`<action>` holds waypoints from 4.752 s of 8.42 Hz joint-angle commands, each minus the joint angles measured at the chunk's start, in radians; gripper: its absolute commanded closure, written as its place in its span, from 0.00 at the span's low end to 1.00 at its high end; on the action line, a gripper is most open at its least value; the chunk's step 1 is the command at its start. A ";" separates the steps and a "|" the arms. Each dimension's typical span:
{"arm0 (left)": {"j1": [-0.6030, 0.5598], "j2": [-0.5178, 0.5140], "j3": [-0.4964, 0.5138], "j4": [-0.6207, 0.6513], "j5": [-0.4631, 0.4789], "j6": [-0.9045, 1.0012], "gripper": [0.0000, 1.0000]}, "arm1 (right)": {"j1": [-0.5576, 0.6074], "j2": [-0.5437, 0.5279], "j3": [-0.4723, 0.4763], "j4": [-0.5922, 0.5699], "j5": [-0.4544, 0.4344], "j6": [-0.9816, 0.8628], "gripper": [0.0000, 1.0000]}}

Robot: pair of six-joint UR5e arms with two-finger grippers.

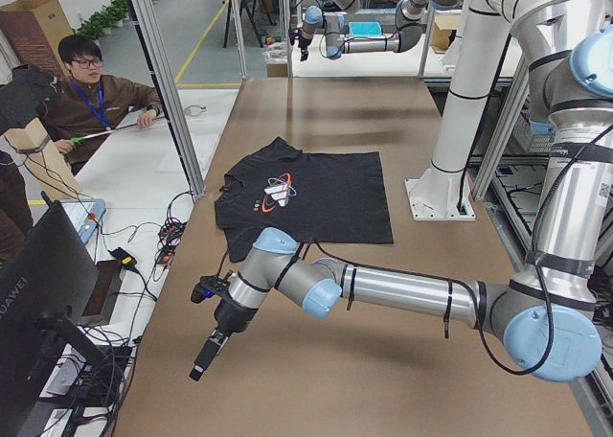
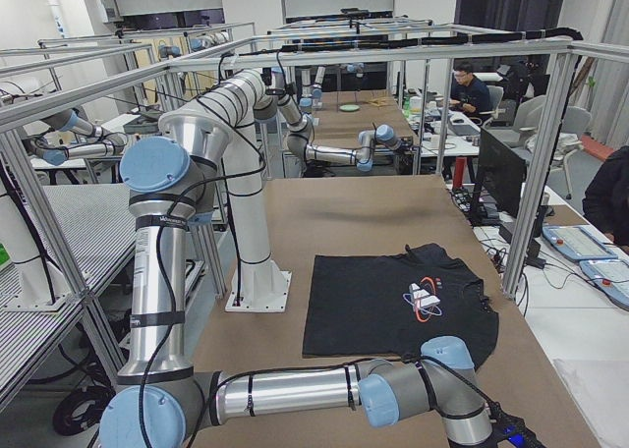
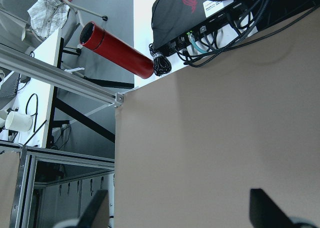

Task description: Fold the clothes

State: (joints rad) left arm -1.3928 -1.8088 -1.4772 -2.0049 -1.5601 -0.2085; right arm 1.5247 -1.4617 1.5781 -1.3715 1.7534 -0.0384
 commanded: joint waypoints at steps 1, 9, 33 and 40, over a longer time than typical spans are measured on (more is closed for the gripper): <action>0.000 0.005 0.000 -0.002 0.003 0.000 0.00 | 0.000 0.000 0.003 0.000 0.000 0.000 0.06; 0.000 0.025 -0.021 0.000 0.064 0.009 0.00 | 0.000 -0.006 0.042 -0.012 0.012 0.002 0.06; 0.363 -0.420 0.256 -0.316 -0.287 -0.641 0.00 | -0.348 0.268 -0.200 0.419 0.327 0.797 0.06; 0.379 -0.451 0.296 -0.341 -0.279 -0.660 0.00 | -0.521 0.317 -0.317 0.566 0.152 1.000 0.06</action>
State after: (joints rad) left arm -1.0145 -2.2585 -1.1818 -2.3452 -1.8396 -0.8665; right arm 1.0370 -1.1463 1.2693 -0.8087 1.9296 0.9302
